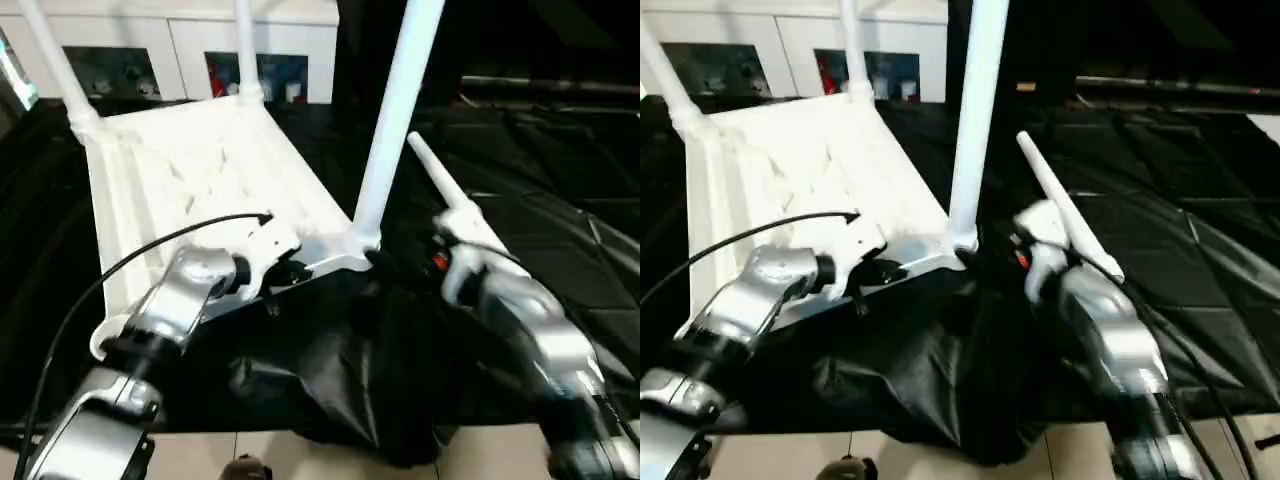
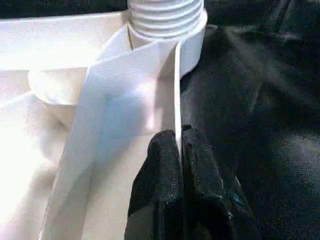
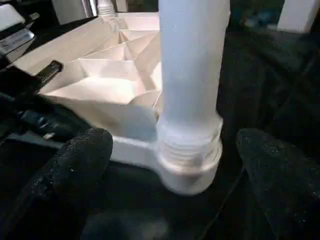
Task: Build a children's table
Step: Insert table leg to table base
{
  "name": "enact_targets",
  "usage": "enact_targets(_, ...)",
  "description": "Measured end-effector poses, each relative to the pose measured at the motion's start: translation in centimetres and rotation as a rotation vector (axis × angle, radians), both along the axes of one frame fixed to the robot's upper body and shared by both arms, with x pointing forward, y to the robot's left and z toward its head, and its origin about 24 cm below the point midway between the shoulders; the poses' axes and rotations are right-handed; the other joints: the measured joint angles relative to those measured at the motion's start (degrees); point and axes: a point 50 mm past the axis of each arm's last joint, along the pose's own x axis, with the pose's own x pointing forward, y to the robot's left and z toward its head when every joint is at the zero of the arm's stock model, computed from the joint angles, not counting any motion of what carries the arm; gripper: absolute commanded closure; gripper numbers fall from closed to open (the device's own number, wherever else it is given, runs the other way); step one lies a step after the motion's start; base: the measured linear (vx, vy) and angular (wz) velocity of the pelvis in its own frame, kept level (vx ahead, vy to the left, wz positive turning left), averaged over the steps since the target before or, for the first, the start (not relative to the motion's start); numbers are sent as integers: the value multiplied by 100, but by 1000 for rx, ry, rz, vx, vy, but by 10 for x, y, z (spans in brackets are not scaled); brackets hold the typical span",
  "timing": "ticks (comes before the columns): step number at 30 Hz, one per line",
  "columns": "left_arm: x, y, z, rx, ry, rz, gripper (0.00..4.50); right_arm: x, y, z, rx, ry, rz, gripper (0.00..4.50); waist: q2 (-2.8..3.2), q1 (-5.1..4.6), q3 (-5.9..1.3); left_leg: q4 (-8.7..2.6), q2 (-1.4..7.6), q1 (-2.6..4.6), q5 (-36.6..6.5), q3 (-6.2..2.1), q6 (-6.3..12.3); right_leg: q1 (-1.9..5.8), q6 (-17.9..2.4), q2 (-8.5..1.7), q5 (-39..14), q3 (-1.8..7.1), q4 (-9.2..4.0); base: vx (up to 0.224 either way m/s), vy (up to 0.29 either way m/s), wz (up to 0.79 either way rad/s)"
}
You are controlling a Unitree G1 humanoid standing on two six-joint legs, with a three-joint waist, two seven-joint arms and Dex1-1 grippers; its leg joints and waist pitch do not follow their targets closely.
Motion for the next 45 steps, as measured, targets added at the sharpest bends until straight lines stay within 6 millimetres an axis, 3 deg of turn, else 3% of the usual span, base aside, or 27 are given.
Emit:
enact_targets(7,-1,0,-2,1,-39,50,450,3,-11,-4,6,28,-197,9,1,-32,-1,13,-1,-4,0,2,0,-7,1,0,1,8,15,0,0,0)
enact_targets(12,-2,0,-2,-2,-36,54,450,1,-13,-9,-13,45,-232,9,2,-31,-1,14,-3,-7,-1,0,4,-6,1,0,1,5,15,0,0,0)
enact_targets(16,-2,-7,3,-18,-51,40,450,-1,-12,-13,-35,66,-234,9,64,-189,-24,123,-81,-295,67,-370,123,25,-8,-61,-5,-378,-31,-2,-1,30)
enact_targets(18,-2,-10,3,-26,-48,35,450,-1,-9,-13,-40,68,-220,9,95,-228,-5,130,-107,-317,78,-489,140,118,-9,-104,-33,-519,-52,-20,-5,44)
enact_targets(21,-4,-10,0,-30,-32,37,450,-2,-8,-14,-48,69,-210,9,159,-298,40,123,-103,-270,49,-506,101,380,92,-141,-110,-715,-163,-7,5,39)
enact_targets(23,-4,-10,-1,-30,-30,36,450,-2,-9,-14,-53,68,-211,9,170,-319,49,116,-94,-252,8,-507,101,536,127,-152,-138,-807,-256,40,14,45)
enact_targets(27,-4,-9,-1,-27,-26,39,450,-2,-7,-12,-56,60,-200,9,191,-365,57,108,-123,-171,-18,-522,153,829,203,-117,-232,-808,-434,89,18,45)
enact_targets(28,-4,-7,-1,-23,-27,42,450,-2,-6,-11,-57,52,-192,9,187,-406,57,108,-183,-152,-4,-585,237,880,192,-97,-288,-766,-423,182,-2,53)
enact_targets(29,-4,-5,-1,-20,-26,46,450,-2,-4,-10,-57,49,-183,9,175,-441,60,104,-278,-115,-31,-657,291,886,134,-57,-379,-652,-368,182,-2,53)
enact_targets(30,-4,-2,-1,-17,-25,52,450,-2,-1,-10,-57,47,-173,9,163,-495,56,97,-391,-77,-55,-775,328,835,-51,-11,-519,-489,-180,209,-30,55)
enact_targets(31,-4,2,-1,-16,-25,65,450,-1,3,-7,-55,38,-159,9,113,-579,47,87,-601,-44,-79,-985,354,670,-176,18,-662,-287,197,134,-80,42)
enact_targets(32,-4,5,-1,-15,-25,73,450,1,5,-6,-46,35,-158,9,84,-618,46,87,-679,-1,-99,-1015,334,495,-137,55,-700,-78,427,134,-80,42)
enact_targets(33,-4,9,-1,-10,-24,85,450,1,5,-5,-42,35,-158,9,43,-627,45,74,-756,67,-121,-1010,343,303,-86,97,-692,98,532,-16,-157,13)
enact_targets(34,-4,12,0,-9,-27,98,450,0,3,-6,-45,43,-166,9,-65,-652,51,97,-885,129,-161,-989,320,151,73,85,-548,337,525,-84,-166,9)
enact_targets(35,-3,12,0,-15,-29,104,450,-2,-4,-9,-55,55,-185,9,-91,-632,56,221,-873,84,-231,-920,496,172,72,108,-598,426,581,-84,-166,9)
enact_targets(36,-4,5,0,-32,-29,91,450,-3,-12,-13,-67,71,-207,9,-69,-538,46,474,-794,3,-320,-802,758,215,58,173,-595,429,539,25,-124,16)
enact_targets(37,-6,0,1,-44,-26,60,450,-3,-16,-13,-73,77,-218,9,-68,-428,36,637,-735,-58,-302,-669,728,233,25,197,-575,413,521,86,-117,-3)
enact_targets(39,-9,-4,1,-56,-13,19,450,-2,-18,-9,-73,60,-217,9,6,-391,-1,320,-604,-95,-211,-587,376,210,-1,315,-562,258,502,67,-101,0)
enact_targets(40,-10,-3,0,-50,-2,1,450,-2,-17,-9,-70,59,-207,9,5,-347,-2,359,-485,-127,-195,-576,175,197,-22,369,-551,201,480,0,0,0)
enact_targets(41,-11,-2,0,-43,1,-19,450,-2,-13,-10,-69,62,-188,9,12,-319,-6,407,-441,-168,-207,-571,173,189,-30,375,-545,162,481,0,0,0)
enact_targets(43,-14,2,2,-27,0,-64,450,-4,-4,-10,-50,63,-126,9,15,-273,-8,483,-419,-207,-251,-550,218,152,-41,350,-548,137,502,0,0,0)
enact_targets(45,-16,8,1,-12,2,-86,450,-6,-3,-7,-30,58,-91,9,13,-233,-7,480,-391,-211,-248,-472,233,149,-66,329,-525,126,496,-25,9,0)
